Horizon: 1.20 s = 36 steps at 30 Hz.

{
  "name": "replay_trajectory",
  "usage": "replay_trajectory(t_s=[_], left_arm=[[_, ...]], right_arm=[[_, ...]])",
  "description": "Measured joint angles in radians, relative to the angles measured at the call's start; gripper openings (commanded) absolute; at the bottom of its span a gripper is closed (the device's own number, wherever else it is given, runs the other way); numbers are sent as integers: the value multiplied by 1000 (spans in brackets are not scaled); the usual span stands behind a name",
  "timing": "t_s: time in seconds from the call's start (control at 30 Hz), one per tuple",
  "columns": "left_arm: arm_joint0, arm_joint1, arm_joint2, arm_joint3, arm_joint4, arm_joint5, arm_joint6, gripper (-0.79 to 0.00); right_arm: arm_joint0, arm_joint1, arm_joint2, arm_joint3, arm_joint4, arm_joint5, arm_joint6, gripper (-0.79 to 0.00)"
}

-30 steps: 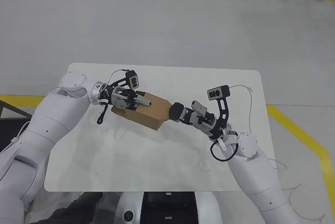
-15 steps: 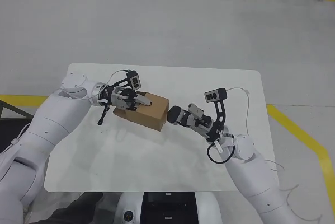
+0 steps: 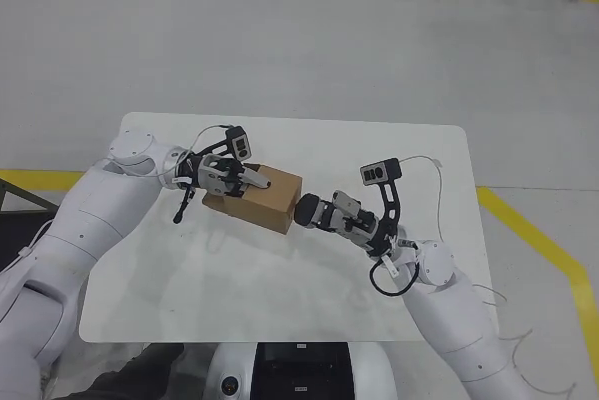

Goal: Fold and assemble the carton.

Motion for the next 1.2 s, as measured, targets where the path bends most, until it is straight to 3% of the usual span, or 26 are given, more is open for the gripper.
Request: replay_trajectory(t_s=[1.2], left_arm=[[-31, 11, 63, -6, -31, -4, 0, -785]], right_arm=[[40, -13, -38, 36, 13, -11, 10, 0]])
